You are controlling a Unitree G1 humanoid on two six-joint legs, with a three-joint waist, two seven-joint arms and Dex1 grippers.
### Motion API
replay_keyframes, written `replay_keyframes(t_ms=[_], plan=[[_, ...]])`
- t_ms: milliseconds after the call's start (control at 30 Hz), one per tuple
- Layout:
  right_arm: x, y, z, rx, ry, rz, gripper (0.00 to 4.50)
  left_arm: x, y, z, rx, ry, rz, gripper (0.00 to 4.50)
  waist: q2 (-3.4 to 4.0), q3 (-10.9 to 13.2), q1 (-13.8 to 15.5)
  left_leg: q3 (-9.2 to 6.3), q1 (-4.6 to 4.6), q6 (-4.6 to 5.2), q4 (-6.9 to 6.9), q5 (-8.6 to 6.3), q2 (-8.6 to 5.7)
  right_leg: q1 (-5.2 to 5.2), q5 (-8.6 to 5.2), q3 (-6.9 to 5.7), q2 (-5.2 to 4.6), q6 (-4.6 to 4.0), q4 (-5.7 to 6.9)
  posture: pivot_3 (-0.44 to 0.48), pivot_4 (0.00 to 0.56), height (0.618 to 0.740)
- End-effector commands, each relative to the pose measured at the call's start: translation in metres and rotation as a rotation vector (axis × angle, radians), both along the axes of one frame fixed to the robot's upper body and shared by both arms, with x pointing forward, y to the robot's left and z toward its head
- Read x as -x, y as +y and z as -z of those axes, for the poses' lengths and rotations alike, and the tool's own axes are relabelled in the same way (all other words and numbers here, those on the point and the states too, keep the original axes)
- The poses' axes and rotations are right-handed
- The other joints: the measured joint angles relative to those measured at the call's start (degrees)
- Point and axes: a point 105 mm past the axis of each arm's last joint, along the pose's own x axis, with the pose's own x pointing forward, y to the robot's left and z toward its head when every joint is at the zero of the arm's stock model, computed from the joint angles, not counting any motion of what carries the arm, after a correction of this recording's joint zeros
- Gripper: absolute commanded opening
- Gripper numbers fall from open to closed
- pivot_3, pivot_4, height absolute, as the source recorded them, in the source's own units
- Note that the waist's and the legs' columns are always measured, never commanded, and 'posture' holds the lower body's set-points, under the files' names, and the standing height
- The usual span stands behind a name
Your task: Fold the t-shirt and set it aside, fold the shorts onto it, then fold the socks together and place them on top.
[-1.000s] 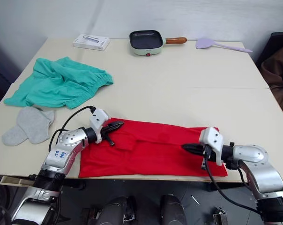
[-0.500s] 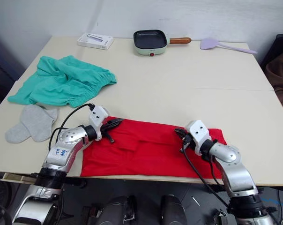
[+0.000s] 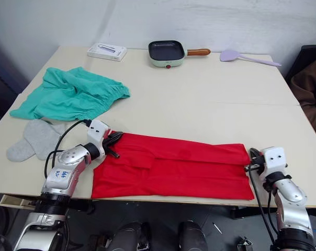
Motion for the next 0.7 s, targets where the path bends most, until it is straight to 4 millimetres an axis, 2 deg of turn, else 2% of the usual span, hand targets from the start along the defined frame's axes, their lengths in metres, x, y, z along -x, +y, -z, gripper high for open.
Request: replay_keyframes(t_ms=[33, 100, 133, 233, 333, 467, 600, 700], plan=[[0.002, -0.001, -0.021, -0.142, -0.073, -0.086, 0.02, 0.011, -0.004, -0.010, 0.074, -0.056, 0.103, 0.00, 0.10, 0.07, -0.01, 0.00, -0.04, 0.01, 0.00, -0.01, 0.00, -0.03, 0.00, 0.00, 0.00, 0.00, -0.03, 0.000, 0.150, 0.740], [0.002, 0.015, -0.044, -0.224, -0.058, -0.288, 0.38, 0.024, -0.008, -0.027, 0.122, -0.102, 0.218, 0.00, 0.34, 0.21, -0.03, 0.00, -0.13, 0.00, -0.03, -0.02, 0.00, -0.10, 0.00, -0.01, 0.00, 0.00, -0.08, 0.000, 0.150, 0.740], [0.002, 0.018, -0.053, -0.188, -0.022, -0.371, 0.55, 0.034, -0.011, -0.040, 0.121, -0.148, 0.303, 0.00, 0.59, 0.36, -0.17, 0.00, -0.19, 0.02, -0.02, -0.03, 0.00, -0.15, 0.00, -0.01, 0.00, 0.00, -0.09, 0.000, 0.150, 0.740], [-0.004, 0.015, -0.063, -0.003, 0.110, -0.509, 1.57, 0.059, -0.016, -0.062, 0.080, -0.208, 0.485, 0.85, 0.88, 0.53, -0.81, 0.07, -0.32, 0.13, 0.04, -0.07, -0.03, -0.29, 0.00, 0.00, -0.03, 0.00, -0.08, 0.000, 0.150, 0.740], [-0.014, 0.012, -0.064, 0.077, 0.273, -0.620, 2.59, 0.086, -0.024, -0.077, 0.051, -0.253, 0.669, 1.77, 0.88, 0.53, -1.60, 0.06, -0.20, 0.11, 0.00, -0.06, 0.00, -0.15, 0.00, -0.06, 0.00, 0.00, -0.13, 0.000, 0.150, 0.740], [-0.030, 0.020, -0.061, 0.176, 0.420, -0.731, 4.04, 0.113, -0.031, -0.072, 0.021, -0.204, 0.810, 3.08, 0.99, 0.60, -2.03, 0.07, -0.17, 0.04, -0.07, -0.06, 0.05, -0.11, 0.00, -0.08, 0.07, -0.01, -0.28, 0.000, 0.150, 0.740], [-0.049, 0.035, -0.056, 0.214, 0.496, -0.765, 4.05, 0.127, -0.035, -0.068, 0.044, -0.193, 0.861, 4.45, 1.20, 0.77, -2.54, 0.10, -0.28, 0.34, -0.01, 0.10, 0.01, -0.18, 0.00, -0.06, 0.06, -0.01, -0.29, 0.000, 0.150, 0.740], [-0.056, 0.044, -0.054, 0.197, 0.539, -0.781, 4.05, 0.128, -0.036, -0.070, 0.064, -0.205, 0.848, 4.45, 1.20, 0.78, -2.62, 0.07, -0.32, 0.36, 0.03, 0.11, 0.00, -0.19, 0.00, -0.07, 0.05, 0.00, -0.28, 0.000, 0.150, 0.740]])
